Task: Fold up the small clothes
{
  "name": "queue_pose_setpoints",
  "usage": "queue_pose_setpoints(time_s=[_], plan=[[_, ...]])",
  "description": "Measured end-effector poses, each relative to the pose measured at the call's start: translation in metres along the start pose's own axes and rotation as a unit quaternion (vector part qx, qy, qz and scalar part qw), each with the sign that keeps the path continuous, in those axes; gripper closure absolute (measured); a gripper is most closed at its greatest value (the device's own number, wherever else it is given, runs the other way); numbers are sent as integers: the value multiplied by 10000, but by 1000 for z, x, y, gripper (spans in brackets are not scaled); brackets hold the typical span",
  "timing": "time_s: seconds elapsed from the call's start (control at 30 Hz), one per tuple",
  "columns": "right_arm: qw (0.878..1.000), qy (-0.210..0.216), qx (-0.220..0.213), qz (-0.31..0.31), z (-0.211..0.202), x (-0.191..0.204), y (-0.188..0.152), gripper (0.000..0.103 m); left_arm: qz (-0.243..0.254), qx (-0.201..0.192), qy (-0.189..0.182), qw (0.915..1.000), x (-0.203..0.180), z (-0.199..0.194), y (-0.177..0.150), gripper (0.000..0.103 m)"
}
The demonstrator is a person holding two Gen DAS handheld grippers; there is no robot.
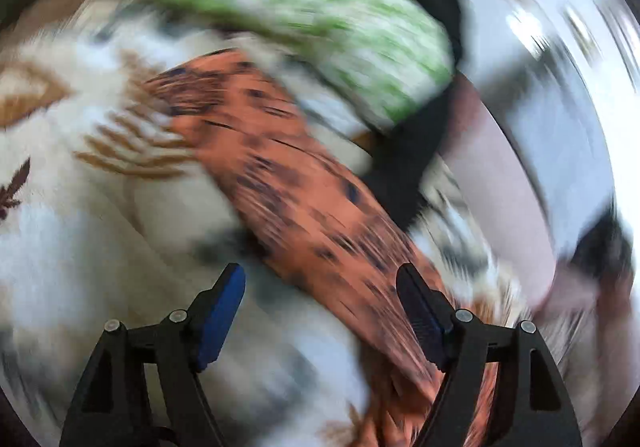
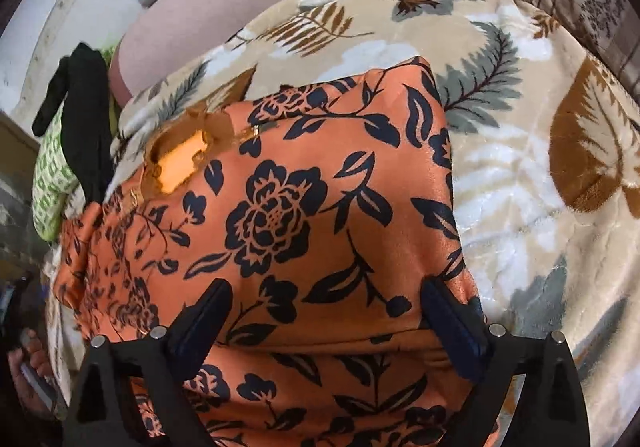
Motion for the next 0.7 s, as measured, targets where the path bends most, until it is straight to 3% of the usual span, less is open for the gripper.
queue_pose_setpoints(time_s=[0.13,0.23,0.4,0.43,0.47,0.5,0.57,0.63,0.7], plan=[[9996,-124,48,-246,3,7,3,5,-711,13,-147,9974,27,23,45,25],[9995,-130,36,-286,5,7,1,3,-1017,195,-314,9941,31,41,53,25],[9993,-241,75,-279,8,7,1,0,-1335,87,-385,9903,29,56,66,26],[9991,-285,80,-293,9,8,1,0,-1333,82,-319,9905,29,57,66,57],[9990,-305,79,-305,9,9,1,0,-1254,185,-125,9919,33,60,70,95],[9990,-319,74,-309,9,9,0,0,-1308,323,120,9908,38,67,69,99],[9991,-308,60,-292,9,9,0,0,-1271,247,256,9912,39,69,69,99],[9992,-274,76,-277,8,8,0,0,-773,-39,524,9956,22,58,67,99],[9994,-216,103,-235,8,7,1,0,207,-463,504,9974,-25,31,54,99]])
Point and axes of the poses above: each gripper's, at about its wrist camera, not at the fingertips, and z roughly the way its jaws point, x to its left, y to its top, the point moved 8 cm from there along z, roughly the way its jaws point, and after that the axes turned 14 degrees about -z, right-handed, at the moved point
